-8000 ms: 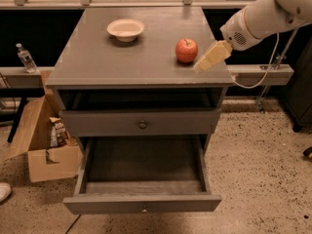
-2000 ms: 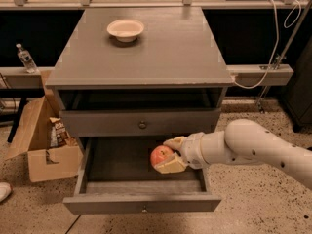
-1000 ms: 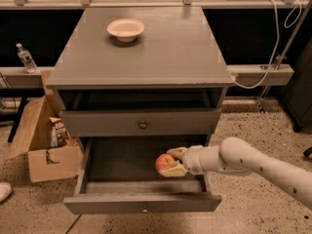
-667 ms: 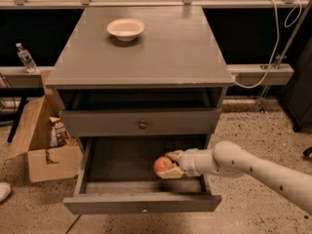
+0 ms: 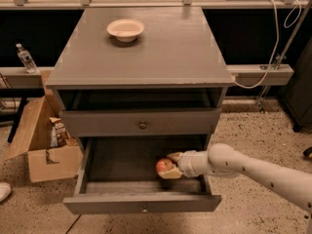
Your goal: Place apple into middle drawer
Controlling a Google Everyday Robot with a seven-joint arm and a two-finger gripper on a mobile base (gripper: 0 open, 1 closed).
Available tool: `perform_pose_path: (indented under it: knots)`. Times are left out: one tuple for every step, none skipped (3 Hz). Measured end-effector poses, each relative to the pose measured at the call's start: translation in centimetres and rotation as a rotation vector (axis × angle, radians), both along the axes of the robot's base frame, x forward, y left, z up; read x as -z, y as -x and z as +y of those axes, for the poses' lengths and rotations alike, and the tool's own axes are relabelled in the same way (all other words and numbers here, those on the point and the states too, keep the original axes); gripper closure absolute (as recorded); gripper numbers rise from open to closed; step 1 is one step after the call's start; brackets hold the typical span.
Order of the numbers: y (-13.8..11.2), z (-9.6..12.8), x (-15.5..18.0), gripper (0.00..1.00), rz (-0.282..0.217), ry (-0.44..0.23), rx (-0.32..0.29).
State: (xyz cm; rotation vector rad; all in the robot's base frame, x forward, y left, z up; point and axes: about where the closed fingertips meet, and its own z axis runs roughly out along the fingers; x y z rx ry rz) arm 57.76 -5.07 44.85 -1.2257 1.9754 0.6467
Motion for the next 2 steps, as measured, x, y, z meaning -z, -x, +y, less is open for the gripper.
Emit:
perform_pose_path:
  knots:
    - [0.0,0.0,0.0,0.06,0.000,0.000,0.000]
    - [1.1,-3.3,-1.3,0.00,-0.017,-0.027,0.057]
